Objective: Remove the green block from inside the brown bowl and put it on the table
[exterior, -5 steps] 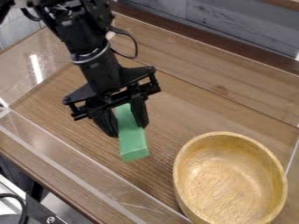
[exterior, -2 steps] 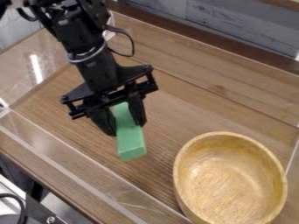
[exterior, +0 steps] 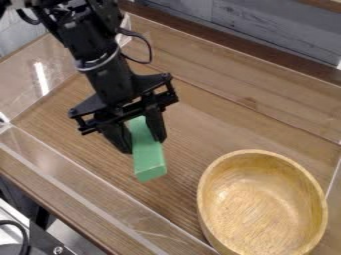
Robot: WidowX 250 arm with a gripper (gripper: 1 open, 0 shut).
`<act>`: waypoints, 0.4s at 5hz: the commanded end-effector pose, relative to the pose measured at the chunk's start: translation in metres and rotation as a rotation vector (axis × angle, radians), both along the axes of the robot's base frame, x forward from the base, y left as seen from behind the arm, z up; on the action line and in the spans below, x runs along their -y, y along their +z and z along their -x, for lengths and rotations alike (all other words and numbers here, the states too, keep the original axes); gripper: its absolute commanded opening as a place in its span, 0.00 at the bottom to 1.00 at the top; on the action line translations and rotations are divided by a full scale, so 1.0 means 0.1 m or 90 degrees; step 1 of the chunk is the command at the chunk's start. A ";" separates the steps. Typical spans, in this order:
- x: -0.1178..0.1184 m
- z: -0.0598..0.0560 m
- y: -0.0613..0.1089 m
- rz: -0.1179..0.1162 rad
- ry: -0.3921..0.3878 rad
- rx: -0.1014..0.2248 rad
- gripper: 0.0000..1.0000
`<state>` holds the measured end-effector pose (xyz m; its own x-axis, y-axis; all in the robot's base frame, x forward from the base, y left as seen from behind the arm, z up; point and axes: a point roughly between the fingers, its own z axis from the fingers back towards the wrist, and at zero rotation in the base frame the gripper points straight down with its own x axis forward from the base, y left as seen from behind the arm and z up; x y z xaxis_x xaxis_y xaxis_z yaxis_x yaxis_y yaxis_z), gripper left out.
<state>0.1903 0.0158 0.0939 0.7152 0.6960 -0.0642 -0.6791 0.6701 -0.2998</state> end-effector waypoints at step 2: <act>-0.05 -0.06 0.04 -0.002 0.004 0.019 0.00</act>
